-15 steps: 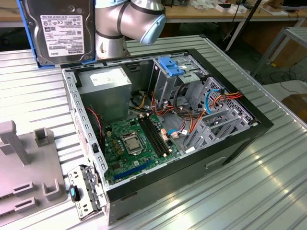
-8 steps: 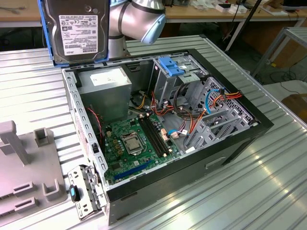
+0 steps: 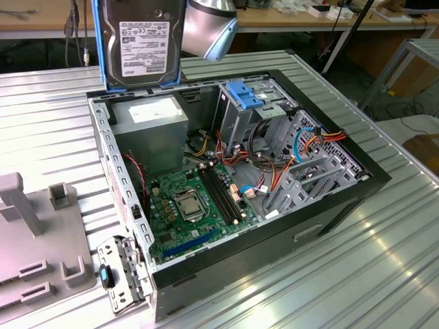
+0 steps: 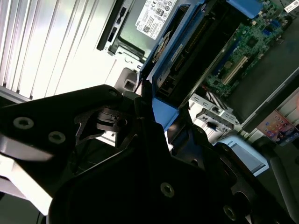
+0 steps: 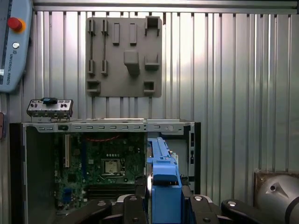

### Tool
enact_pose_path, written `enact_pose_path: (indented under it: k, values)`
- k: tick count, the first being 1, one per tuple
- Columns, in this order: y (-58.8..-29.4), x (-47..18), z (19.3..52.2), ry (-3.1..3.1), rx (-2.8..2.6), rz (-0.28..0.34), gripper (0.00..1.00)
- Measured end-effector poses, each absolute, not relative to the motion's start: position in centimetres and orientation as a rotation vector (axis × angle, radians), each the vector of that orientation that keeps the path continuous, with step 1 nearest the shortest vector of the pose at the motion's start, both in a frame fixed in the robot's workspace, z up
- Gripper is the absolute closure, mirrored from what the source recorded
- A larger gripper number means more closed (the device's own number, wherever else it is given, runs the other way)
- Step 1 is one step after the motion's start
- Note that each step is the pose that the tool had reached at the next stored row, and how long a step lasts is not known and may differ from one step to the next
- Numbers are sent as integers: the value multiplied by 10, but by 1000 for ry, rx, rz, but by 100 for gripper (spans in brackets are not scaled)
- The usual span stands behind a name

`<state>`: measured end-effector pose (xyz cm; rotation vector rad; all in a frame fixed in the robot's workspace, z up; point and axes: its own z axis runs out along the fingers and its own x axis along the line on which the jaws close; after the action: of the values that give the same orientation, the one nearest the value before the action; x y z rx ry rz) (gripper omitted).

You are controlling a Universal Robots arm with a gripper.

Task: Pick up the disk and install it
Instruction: 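Pick up the disk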

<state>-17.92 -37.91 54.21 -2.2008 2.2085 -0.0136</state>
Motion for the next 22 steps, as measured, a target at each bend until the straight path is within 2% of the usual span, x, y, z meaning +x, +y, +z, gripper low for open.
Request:
enact_pose_path:
  k: [5,14,22]
  values:
    - [-380,-160,541,2211,-2198,-14,63]
    - [-404,-157,537,2217,-2192,-14,63]
    - [-404,-130,534,2220,-2189,-14,63]
